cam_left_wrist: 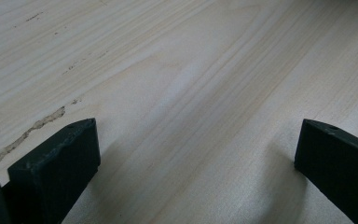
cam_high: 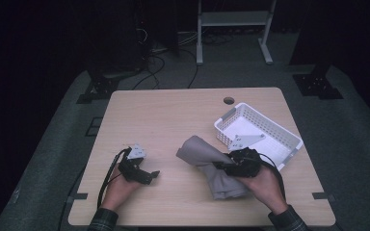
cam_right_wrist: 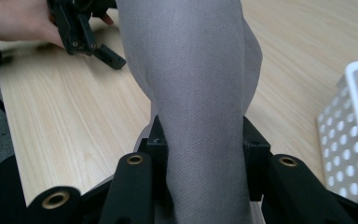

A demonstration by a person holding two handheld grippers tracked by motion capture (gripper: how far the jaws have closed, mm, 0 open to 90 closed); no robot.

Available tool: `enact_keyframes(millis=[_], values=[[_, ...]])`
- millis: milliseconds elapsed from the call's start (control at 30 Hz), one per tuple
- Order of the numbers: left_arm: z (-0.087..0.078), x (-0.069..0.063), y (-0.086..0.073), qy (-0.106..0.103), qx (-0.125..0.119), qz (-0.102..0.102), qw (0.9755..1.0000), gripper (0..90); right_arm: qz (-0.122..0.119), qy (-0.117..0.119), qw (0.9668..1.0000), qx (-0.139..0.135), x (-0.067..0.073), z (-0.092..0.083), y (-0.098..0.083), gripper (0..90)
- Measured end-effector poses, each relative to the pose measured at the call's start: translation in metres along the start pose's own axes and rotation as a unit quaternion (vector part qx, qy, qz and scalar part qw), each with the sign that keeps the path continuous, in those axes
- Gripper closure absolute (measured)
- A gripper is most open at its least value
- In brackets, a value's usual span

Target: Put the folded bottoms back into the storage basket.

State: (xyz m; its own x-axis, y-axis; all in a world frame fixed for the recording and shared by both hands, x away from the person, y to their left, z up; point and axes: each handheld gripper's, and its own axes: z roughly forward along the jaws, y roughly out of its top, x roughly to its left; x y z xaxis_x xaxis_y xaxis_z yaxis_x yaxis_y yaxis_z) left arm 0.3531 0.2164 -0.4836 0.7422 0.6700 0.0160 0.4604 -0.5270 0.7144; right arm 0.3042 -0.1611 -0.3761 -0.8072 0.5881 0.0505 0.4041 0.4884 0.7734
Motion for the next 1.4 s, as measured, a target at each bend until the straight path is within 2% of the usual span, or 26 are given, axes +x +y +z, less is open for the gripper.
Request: enact_keyframes(millis=[333, 567, 933, 1200, 1400], values=[[0.0, 0.0, 0.0, 0.0, 0.0, 0.0, 1.0, 0.0, 0.002, -0.015, 0.9997, -0.018, -0.012, -0.022, 0.01, 64.3], [0.0, 0.0, 0.0, 0.0, 0.001, 0.001, 1.0, 0.0, -0.001, -0.036, 0.9991, -0.021, -0.024, -0.035, 0.021, 64.3], [0.0, 0.0, 0.0, 0.0, -0.001, 0.001, 1.0, 0.0, -0.001, -0.058, 0.9981, -0.022, -0.041, -0.044, 0.028, 64.3], [0.0, 0.0, 0.0, 0.0, -0.002, 0.001, 1.0, 0.0, 0.005, -0.077, 0.9968, -0.02, -0.065, -0.05, 0.031, 64.3], [0.0, 0.0, 0.0, 0.0, -0.002, 0.001, 1.0, 0.0, 0.008, -0.089, 0.9958, -0.019, -0.076, -0.056, 0.035, 64.3]])
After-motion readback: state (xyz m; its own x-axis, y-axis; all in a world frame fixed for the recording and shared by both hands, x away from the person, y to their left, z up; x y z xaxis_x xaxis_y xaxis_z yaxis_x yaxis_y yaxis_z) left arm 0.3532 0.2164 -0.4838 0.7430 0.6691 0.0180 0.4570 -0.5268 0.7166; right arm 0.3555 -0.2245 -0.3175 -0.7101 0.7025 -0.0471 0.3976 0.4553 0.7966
